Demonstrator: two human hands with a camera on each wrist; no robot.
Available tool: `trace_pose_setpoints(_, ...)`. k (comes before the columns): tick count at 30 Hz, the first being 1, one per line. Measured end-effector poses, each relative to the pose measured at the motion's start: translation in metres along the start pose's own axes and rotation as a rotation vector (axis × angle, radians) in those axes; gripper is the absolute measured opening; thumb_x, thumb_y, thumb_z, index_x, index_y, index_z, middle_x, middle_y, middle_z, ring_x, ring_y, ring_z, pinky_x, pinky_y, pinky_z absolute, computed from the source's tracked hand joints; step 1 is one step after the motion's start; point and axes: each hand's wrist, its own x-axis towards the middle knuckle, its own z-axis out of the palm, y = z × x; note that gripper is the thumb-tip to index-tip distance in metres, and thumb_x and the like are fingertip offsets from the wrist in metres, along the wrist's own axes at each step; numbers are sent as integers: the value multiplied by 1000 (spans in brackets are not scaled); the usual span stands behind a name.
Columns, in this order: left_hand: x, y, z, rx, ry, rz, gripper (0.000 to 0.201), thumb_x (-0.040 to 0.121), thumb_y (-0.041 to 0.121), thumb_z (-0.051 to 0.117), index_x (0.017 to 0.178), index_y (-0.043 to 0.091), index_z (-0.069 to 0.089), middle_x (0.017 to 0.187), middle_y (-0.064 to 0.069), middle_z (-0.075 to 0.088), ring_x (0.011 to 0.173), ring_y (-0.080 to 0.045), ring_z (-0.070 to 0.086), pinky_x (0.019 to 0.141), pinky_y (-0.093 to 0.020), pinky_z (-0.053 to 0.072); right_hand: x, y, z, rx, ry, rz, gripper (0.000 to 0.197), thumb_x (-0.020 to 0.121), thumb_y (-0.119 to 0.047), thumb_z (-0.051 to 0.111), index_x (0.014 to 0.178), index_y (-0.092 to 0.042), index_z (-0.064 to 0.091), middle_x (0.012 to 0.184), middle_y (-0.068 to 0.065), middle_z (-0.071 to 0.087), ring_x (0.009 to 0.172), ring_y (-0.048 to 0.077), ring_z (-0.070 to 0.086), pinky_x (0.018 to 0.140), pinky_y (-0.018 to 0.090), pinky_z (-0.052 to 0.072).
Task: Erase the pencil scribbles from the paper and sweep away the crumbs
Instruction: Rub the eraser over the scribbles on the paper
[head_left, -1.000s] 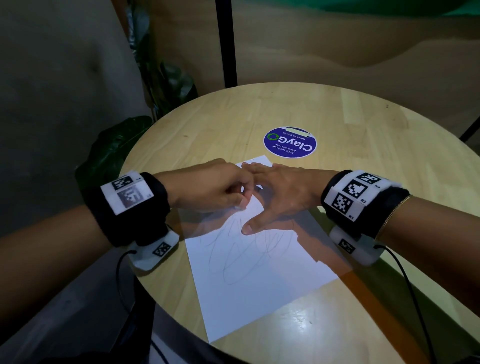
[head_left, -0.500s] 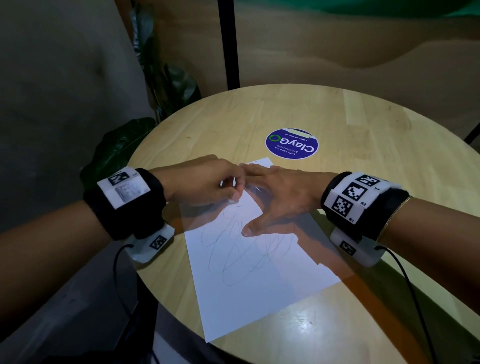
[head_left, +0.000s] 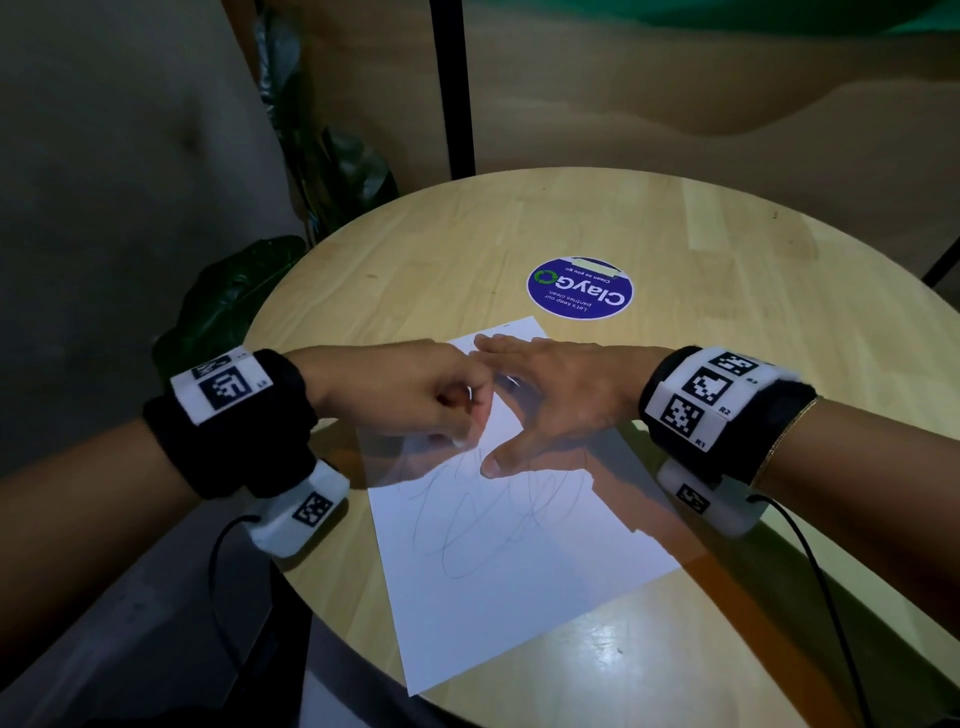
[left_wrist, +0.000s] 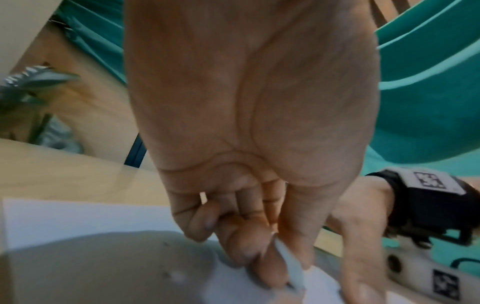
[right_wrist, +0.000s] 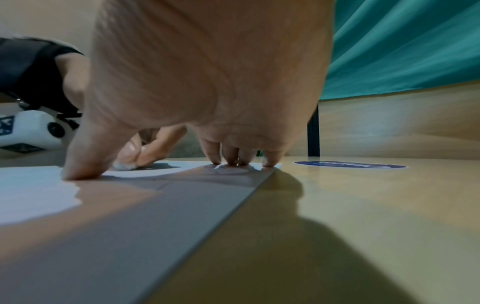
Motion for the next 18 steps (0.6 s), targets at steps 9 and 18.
trace_pose_setpoints(9,-2,0,3,3,-2,-5,3,99,25,73,97,26,70,81,3,77,70,-2,63,67,-22,49,-3,-3,-2,11,-9,1,103,68,-88,76,152,-72,19,176,-26,-9,166,21,-4,130,54,10)
trace_pose_setpoints(18,-2,-3,1,28,59,-38,2,99,27,74,97,25,73,83,9,79,74,-2,68,69,-19,53,-3,-13,-5,-73,10,-33,96,74,-91,67,155,-62,25,179,-13,0,164,25,14,129,50,21)
